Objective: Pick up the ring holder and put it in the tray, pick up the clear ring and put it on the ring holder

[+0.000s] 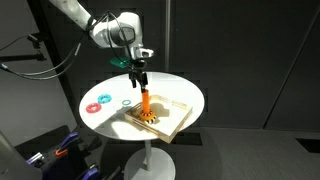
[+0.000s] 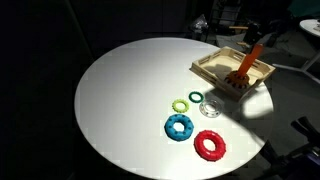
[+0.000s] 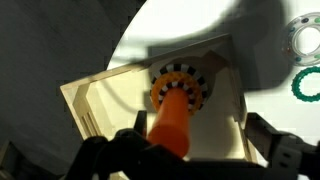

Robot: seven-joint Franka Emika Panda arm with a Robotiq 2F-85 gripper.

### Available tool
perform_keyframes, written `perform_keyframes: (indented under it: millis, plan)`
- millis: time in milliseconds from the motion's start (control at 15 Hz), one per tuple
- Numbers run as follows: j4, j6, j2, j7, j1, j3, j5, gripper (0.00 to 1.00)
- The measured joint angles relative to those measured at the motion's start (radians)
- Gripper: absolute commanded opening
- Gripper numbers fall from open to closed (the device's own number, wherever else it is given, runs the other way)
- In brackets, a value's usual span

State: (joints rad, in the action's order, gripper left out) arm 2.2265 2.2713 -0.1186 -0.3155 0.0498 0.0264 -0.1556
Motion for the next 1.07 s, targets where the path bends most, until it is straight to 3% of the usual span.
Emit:
perform_keyframes:
  millis: [467, 1067]
  plan:
    - [0.018, 0.000, 0.058, 0.006, 0.025, 0.018, 0.000, 1.00]
    - [0.156, 0.078, 0.139, 0.021, 0.098, 0.100, 0.051, 1.00]
